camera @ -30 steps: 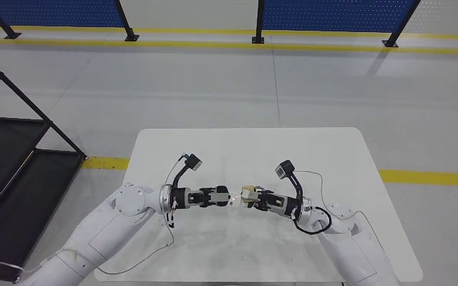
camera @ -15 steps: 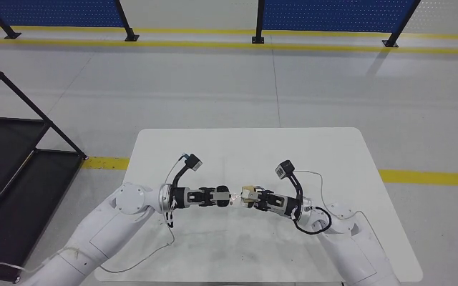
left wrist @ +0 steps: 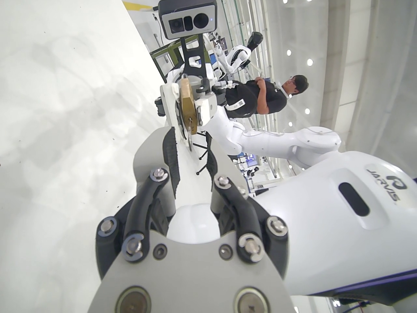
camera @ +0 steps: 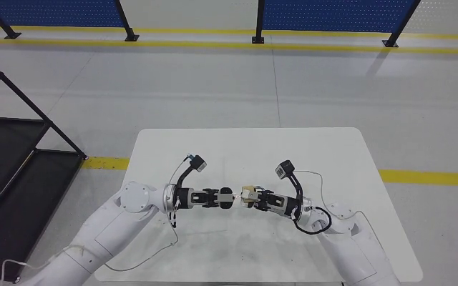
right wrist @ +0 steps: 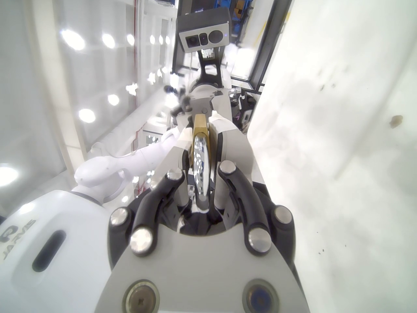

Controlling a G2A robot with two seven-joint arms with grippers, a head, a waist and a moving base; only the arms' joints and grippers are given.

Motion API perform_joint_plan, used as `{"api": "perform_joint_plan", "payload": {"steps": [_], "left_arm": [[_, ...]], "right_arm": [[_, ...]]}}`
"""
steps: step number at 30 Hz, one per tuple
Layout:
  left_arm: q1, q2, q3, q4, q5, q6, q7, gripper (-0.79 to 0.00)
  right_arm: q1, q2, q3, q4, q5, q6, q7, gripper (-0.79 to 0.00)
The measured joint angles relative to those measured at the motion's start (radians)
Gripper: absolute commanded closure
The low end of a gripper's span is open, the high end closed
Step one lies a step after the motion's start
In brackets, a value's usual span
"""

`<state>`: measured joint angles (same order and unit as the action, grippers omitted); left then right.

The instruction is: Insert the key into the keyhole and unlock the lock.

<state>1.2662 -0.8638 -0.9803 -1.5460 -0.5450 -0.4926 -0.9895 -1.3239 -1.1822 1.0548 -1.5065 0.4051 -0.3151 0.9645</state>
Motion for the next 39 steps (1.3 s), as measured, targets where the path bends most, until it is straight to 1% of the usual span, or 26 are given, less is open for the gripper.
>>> {"api": "perform_joint_plan", "payload": {"steps": [4,8,19,22,28,39], "left_arm": [[-0.002,-0.005,-0.002,0.001,-0.001,0.0,-0.004,-0.219],[-0.005,-0.009,-0.003,0.005,-0.001,0.006,-0.006,-0.16],[-0.005,-0.02,-0.009,0.013,-0.002,0.027,-0.006,-0.117],[-0.007,-0.023,-0.01,0.013,0.0,0.035,-0.006,-0.071],[-0.009,-0.029,-0.013,0.014,-0.002,0.051,-0.01,-0.034],[-0.015,-0.04,-0.015,0.013,-0.003,0.069,-0.017,-0.034]], "right_arm": [[0.0,0.0,0.0,0.0,0.0,0.0,0.0,0.0],[0.0,0.0,0.0,0.0,0.0,0.0,0.0,0.0],[0.0,0.0,0.0,0.0,0.0,0.0,0.0,0.0],[0.0,0.0,0.0,0.0,0.0,0.0,0.0,0.0],[0.0,0.0,0.0,0.0,0.0,0.0,0.0,0.0],[0.0,0.0,0.0,0.0,0.0,0.0,0.0,0.0]]}}
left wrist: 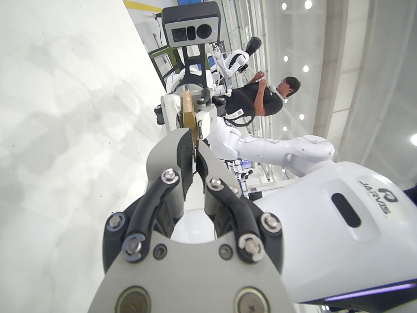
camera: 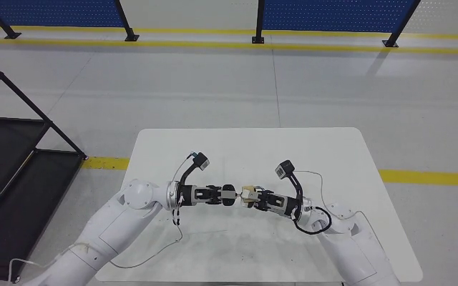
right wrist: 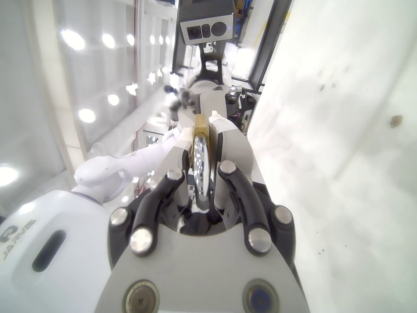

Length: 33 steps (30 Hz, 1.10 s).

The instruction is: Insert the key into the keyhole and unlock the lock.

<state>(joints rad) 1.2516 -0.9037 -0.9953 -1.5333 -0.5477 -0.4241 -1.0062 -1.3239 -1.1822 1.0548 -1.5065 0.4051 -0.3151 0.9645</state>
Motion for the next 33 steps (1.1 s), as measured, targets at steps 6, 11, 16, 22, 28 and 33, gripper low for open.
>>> {"api": "perform_joint_plan", "payload": {"steps": [6,11,16,22,28,33], "left_arm": [[-0.007,-0.007,0.003,0.002,-0.001,0.016,-0.004,-0.034],[-0.013,-0.013,0.004,0.005,0.007,0.02,-0.008,0.0],[-0.012,-0.016,-0.001,0.009,0.012,0.016,-0.008,0.0],[-0.006,-0.02,-0.006,0.018,-0.014,0.028,-0.023,0.0],[-0.012,-0.027,-0.004,0.032,-0.061,0.052,-0.055,0.0],[-0.02,-0.034,0.002,0.045,-0.079,0.069,-0.073,0.0]], "right_arm": [[0.0,0.0,0.0,0.0,0.0,0.0,0.0,0.0],[0.0,0.0,0.0,0.0,0.0,0.0,0.0,0.0],[0.0,0.0,0.0,0.0,0.0,0.0,0.0,0.0],[0.0,0.0,0.0,0.0,0.0,0.0,0.0,0.0],[0.0,0.0,0.0,0.0,0.0,0.0,0.0,0.0],[0.0,0.0,0.0,0.0,0.0,0.0,0.0,0.0]]}}
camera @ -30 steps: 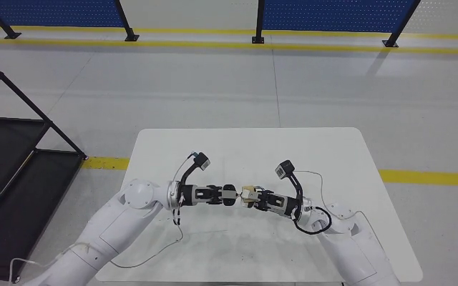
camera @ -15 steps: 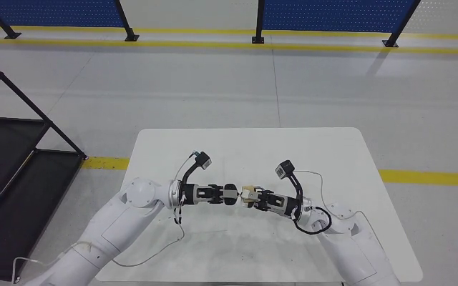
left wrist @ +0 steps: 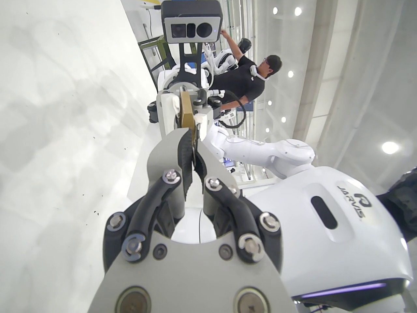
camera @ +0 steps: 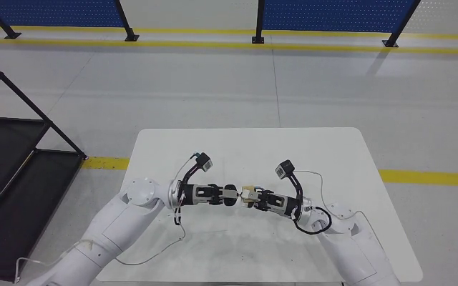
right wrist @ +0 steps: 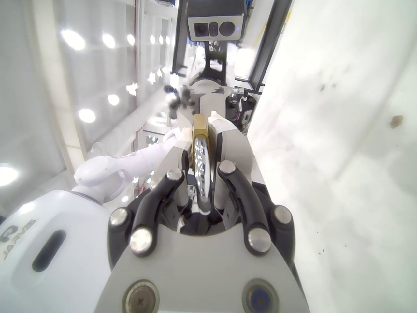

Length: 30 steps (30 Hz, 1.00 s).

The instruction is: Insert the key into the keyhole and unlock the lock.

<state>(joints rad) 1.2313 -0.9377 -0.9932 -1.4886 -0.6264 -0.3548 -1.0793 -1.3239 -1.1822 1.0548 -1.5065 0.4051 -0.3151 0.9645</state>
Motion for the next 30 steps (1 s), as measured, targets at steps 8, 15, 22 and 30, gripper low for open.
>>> {"api": "perform_joint_plan", "payload": {"steps": [8,15,22,30], "left_arm": [[-0.01,-0.01,0.009,0.012,0.002,0.018,-0.004,0.0],[-0.015,-0.018,0.011,0.018,0.002,0.016,-0.009,0.0],[-0.014,-0.024,0.007,0.018,0.007,0.015,-0.01,-0.249],[0.0,-0.025,-0.009,0.007,0.015,0.014,-0.014,-0.305]], "right_arm": [[0.0,0.0,0.0,0.0,0.0,0.0,0.0,0.0],[0.0,0.0,0.0,0.0,0.0,0.0,0.0,0.0],[0.0,0.0,0.0,0.0,0.0,0.0,0.0,0.0],[0.0,0.0,0.0,0.0,0.0,0.0,0.0,0.0]]}}
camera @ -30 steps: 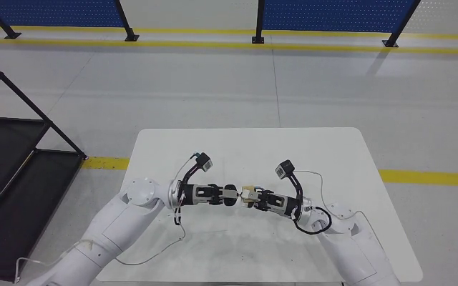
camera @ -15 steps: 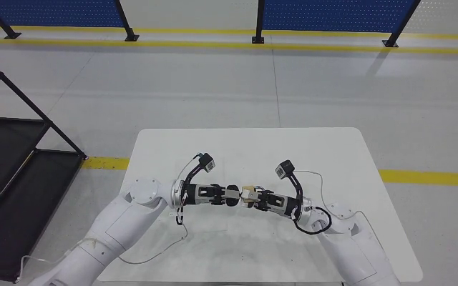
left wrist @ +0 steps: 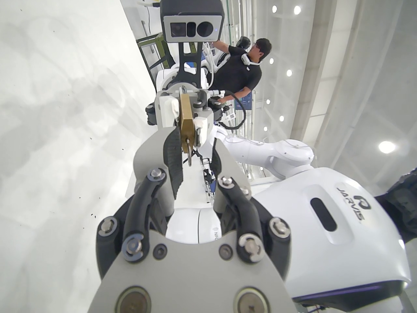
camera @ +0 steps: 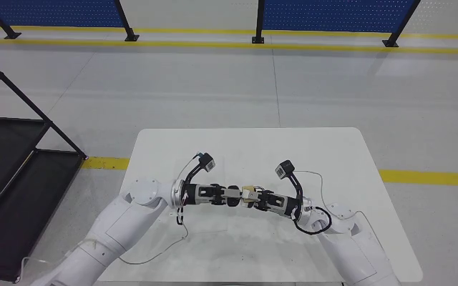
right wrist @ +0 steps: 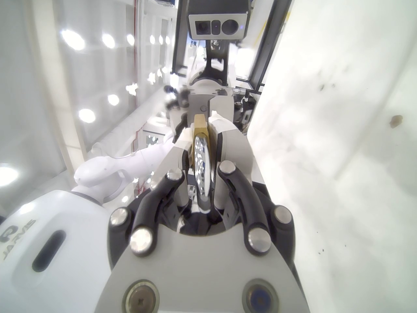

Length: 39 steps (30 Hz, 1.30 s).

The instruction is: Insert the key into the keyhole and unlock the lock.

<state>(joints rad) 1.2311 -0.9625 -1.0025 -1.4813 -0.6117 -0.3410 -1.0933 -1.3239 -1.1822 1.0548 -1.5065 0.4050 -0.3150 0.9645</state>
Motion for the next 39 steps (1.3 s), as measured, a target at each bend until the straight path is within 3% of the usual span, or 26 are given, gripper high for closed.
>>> {"api": "perform_joint_plan", "payload": {"steps": [20,22,25,39], "left_arm": [[0.049,0.004,-0.056,-0.03,0.026,0.003,0.0,-0.185],[0.051,0.003,-0.058,-0.03,0.027,0.004,-0.001,-0.135],[0.048,0.001,-0.056,-0.03,0.029,0.009,-0.001,0.0],[0.024,-0.009,-0.049,-0.024,0.06,0.021,0.004,0.0]], "right_arm": [[0.0,0.0,0.0,0.0,0.0,0.0,0.0,0.0],[0.0,0.0,0.0,0.0,0.0,0.0,0.0,0.0],[0.0,0.0,0.0,0.0,0.0,0.0,0.0,0.0],[0.0,0.0,0.0,0.0,0.0,0.0,0.0,0.0]]}}
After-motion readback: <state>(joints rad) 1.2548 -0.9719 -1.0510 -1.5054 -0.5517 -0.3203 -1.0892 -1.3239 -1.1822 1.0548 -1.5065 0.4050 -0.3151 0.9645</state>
